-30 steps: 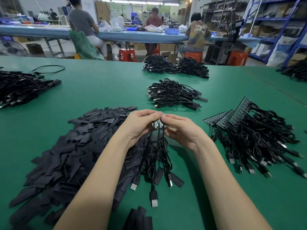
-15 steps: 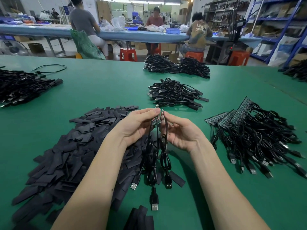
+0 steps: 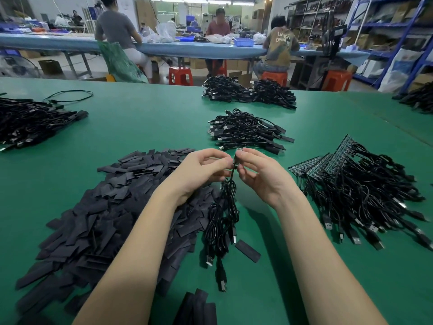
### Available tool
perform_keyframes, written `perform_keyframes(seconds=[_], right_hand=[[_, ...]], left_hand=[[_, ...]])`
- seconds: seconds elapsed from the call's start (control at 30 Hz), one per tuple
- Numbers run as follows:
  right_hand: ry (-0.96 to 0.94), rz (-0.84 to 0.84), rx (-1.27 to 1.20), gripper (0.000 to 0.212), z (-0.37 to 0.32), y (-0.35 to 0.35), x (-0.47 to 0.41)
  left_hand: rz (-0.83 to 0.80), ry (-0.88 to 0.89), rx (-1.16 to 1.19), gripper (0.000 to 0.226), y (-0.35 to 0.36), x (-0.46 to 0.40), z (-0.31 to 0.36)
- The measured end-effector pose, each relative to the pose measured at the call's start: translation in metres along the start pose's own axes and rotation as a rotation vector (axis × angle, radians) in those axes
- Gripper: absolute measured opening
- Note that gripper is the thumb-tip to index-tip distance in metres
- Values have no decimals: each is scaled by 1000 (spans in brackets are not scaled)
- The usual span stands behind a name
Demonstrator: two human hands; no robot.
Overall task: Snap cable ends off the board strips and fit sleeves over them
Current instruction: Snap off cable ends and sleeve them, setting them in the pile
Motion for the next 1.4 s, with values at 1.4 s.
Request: perform_keyframes(seconds=[1.4], right_hand=[[-147,-62,501,13,-8,-19,2]], left_hand=[[-58,-102,-30,7,14,6,-9]])
Point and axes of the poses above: each hand's wrist, its own x-axis away from the middle knuckle, its own y-axis out of the palm, z = x × y, the point moved 8 cm from there along -x, towards the middle knuckle, and after that the axes turned 5 degrees about -z, right-handed, at the moved point
